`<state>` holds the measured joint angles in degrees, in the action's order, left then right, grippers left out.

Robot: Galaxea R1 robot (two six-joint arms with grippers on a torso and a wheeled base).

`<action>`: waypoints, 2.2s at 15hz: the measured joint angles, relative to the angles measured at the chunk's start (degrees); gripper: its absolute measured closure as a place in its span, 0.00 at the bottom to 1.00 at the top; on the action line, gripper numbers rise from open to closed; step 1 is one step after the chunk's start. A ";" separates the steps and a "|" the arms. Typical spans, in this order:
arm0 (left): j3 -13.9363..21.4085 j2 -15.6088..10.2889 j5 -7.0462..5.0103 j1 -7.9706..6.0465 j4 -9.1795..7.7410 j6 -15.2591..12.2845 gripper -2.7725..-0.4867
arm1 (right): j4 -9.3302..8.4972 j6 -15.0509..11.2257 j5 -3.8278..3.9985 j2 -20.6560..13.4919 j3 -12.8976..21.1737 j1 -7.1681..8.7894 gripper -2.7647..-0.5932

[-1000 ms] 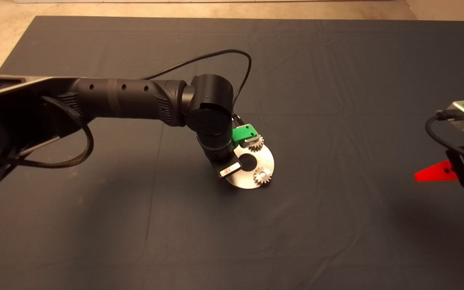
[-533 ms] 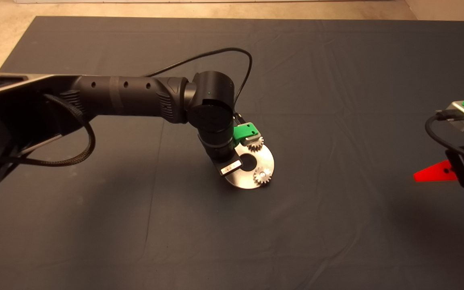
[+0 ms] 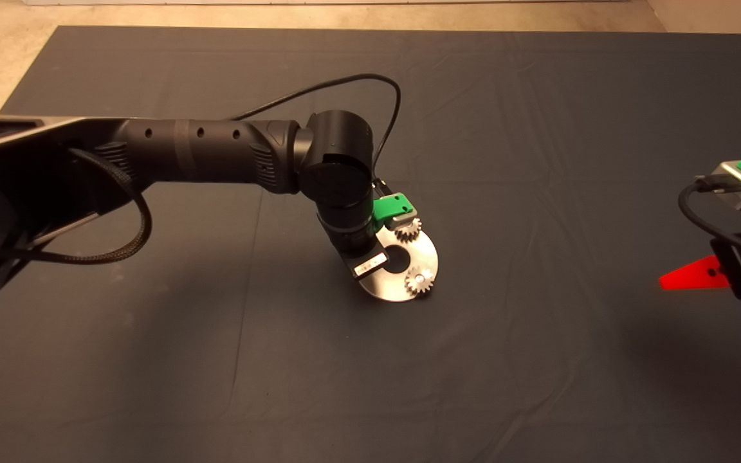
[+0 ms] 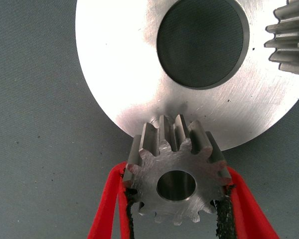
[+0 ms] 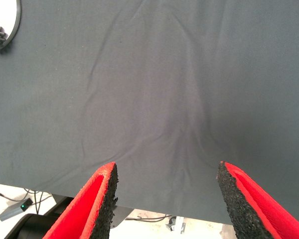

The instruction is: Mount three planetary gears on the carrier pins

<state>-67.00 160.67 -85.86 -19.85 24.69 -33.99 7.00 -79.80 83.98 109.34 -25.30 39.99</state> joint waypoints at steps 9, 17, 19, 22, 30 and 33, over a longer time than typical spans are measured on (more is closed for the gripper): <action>-0.39 0.16 0.33 0.15 0.45 0.00 0.91 | 0.00 0.01 0.00 0.00 0.00 0.00 0.59; -0.39 0.16 0.33 0.37 1.39 0.69 0.91 | 0.00 0.01 0.00 0.00 0.02 0.00 0.59; -0.48 0.18 0.35 0.34 1.39 0.87 0.91 | 0.00 0.01 0.00 0.00 0.02 0.00 0.59; -0.85 0.30 0.41 0.34 1.38 0.94 0.91 | 0.00 0.01 0.00 0.00 0.02 0.00 0.59; -1.30 0.30 0.72 0.33 1.27 1.91 0.91 | 0.00 0.01 -0.02 0.01 0.00 0.00 0.59; -1.55 0.30 0.89 0.33 1.28 2.46 0.91 | 0.00 0.01 -0.02 0.01 0.00 0.00 0.59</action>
<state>-68.55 160.98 -84.97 -19.52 25.97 -31.53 7.00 -79.79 83.96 109.35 -25.30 39.99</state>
